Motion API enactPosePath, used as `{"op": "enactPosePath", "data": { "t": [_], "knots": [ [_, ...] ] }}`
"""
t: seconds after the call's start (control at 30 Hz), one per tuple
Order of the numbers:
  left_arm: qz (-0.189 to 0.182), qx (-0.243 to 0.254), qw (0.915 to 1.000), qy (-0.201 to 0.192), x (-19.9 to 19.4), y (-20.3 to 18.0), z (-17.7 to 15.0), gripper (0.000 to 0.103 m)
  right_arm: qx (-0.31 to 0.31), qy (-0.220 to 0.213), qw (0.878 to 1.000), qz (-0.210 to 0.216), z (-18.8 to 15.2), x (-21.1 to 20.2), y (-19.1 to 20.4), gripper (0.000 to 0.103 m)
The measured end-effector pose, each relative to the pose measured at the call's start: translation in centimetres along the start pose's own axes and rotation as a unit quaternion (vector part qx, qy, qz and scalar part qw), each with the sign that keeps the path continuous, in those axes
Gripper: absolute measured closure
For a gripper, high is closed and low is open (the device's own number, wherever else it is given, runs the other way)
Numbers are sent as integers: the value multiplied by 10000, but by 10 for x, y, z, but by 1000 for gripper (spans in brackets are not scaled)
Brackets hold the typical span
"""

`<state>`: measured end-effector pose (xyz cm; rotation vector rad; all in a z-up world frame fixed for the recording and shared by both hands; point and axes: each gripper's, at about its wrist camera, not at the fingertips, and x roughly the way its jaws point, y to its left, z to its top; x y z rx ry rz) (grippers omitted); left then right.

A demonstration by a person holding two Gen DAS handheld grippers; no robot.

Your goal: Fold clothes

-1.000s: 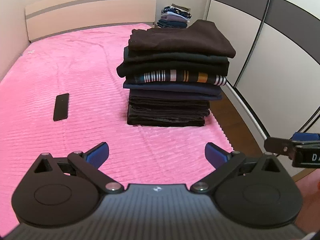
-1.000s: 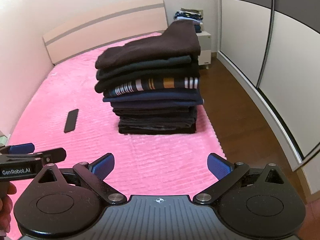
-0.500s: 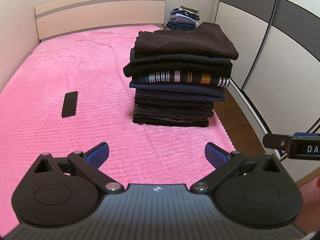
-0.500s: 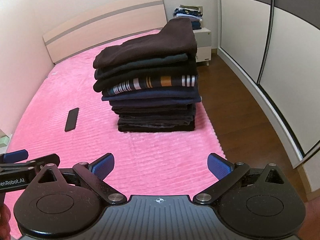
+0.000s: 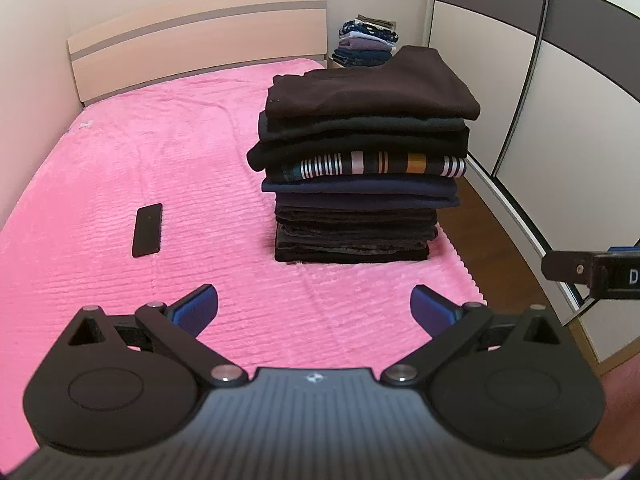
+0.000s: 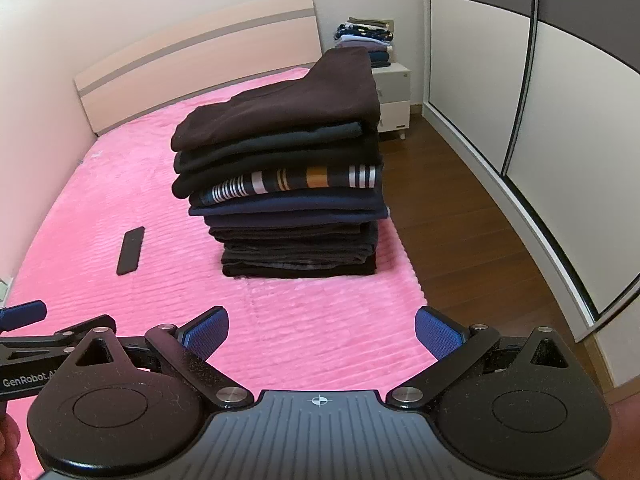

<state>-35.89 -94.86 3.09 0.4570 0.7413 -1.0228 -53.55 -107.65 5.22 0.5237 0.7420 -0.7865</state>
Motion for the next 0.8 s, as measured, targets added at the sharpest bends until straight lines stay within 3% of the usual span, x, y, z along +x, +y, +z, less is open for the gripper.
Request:
{"op": "enactPosePath", "data": {
  "t": [0.8],
  "knots": [
    [-27, -63, 9999, -126, 3, -2, 0, 1, -121, 17, 9999, 16, 2, 4, 6, 1]
  ]
}}
